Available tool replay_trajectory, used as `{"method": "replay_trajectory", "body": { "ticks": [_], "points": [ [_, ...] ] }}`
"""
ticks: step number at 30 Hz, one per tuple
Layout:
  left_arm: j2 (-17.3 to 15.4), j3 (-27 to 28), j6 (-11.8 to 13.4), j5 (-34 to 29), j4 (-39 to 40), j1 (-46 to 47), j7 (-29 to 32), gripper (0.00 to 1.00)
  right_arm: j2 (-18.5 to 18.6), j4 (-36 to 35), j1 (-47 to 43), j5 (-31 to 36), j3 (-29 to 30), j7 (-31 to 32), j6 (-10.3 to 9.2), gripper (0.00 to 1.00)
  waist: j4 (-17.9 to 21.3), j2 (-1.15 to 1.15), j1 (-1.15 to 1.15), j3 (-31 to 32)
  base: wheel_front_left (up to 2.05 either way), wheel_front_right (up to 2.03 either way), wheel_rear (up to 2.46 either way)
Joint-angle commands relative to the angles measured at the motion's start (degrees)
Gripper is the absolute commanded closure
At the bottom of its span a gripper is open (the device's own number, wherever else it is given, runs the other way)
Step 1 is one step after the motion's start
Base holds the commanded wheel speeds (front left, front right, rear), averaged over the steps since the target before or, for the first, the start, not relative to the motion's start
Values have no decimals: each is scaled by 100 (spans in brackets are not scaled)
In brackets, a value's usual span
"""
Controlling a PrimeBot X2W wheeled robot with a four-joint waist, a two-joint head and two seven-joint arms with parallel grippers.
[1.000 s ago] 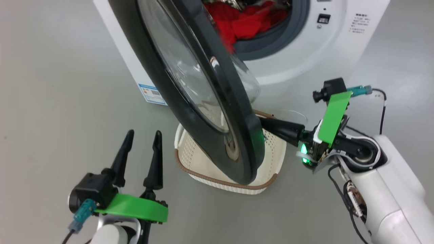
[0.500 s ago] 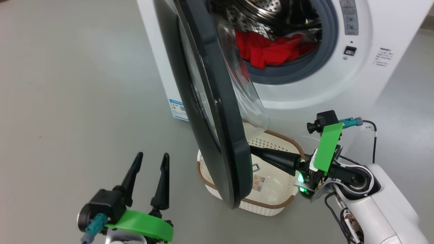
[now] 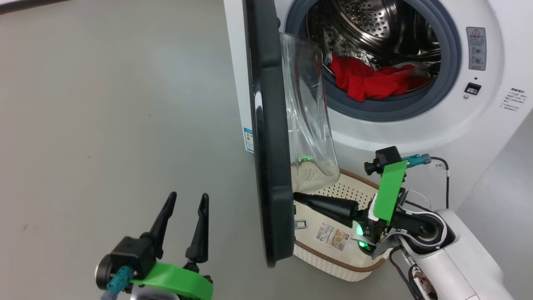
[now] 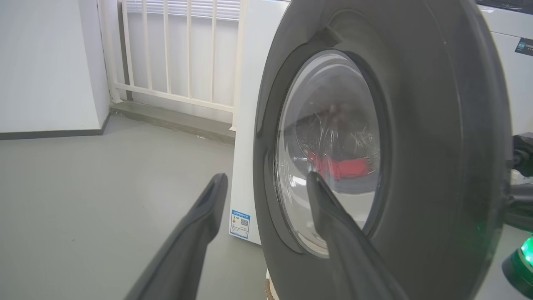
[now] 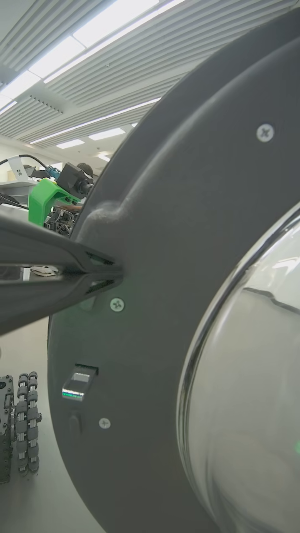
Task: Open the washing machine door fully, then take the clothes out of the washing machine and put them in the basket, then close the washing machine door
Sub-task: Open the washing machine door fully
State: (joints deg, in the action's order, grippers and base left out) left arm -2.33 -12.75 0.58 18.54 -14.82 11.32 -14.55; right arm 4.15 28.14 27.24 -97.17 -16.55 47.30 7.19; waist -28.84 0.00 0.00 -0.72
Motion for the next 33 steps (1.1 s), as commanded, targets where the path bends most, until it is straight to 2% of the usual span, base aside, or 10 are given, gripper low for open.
{"method": "replay_trajectory", "body": {
  "ticks": [1, 18, 26, 27, 28, 29, 30, 33],
  "points": [
    [-58, 220, 41, -46, 197, -3, -45, 0, -118, -114, 222, -75, -165, -14, 30, 100, -44, 0, 0, -38, 0, 0, 0],
    [-64, 326, 78, -62, 352, -49, -45, 0, -126, 44, 569, -328, -670, -131, 30, 100, -118, 0, 0, -144, 0, 0, 0],
    [-68, 311, 59, -44, 294, -79, -45, 0, -125, 119, 559, -96, -705, -417, 30, 100, -78, 0, 0, -87, 0, 0, 0],
    [-68, 308, 57, -40, 283, -77, -45, 0, -110, 101, 554, -23, -698, -468, 30, 83, -72, 0, 0, -79, 0, 0, 0],
    [-70, 303, 53, -36, 272, -73, -45, 0, -86, 71, 541, 51, -688, -527, 30, 59, -65, 0, 0, -68, 0, 0, 0],
    [-73, 299, 50, -33, 259, -71, -45, 0, -56, 33, 521, 138, -672, -611, 30, 22, -58, 0, 0, -56, 0, 0, 0],
    [-78, 292, 44, -27, 244, -69, -44, 0, -30, 0, 491, 212, -658, -687, 30, 0, -52, 0, 0, -45, 0, 0, 0],
    [-101, 273, 27, -2, 190, -57, 9, 0, 57, -170, 399, 427, -597, -944, 30, 0, -34, 0, 0, -15, 0, 0, 0]
  ]
}}
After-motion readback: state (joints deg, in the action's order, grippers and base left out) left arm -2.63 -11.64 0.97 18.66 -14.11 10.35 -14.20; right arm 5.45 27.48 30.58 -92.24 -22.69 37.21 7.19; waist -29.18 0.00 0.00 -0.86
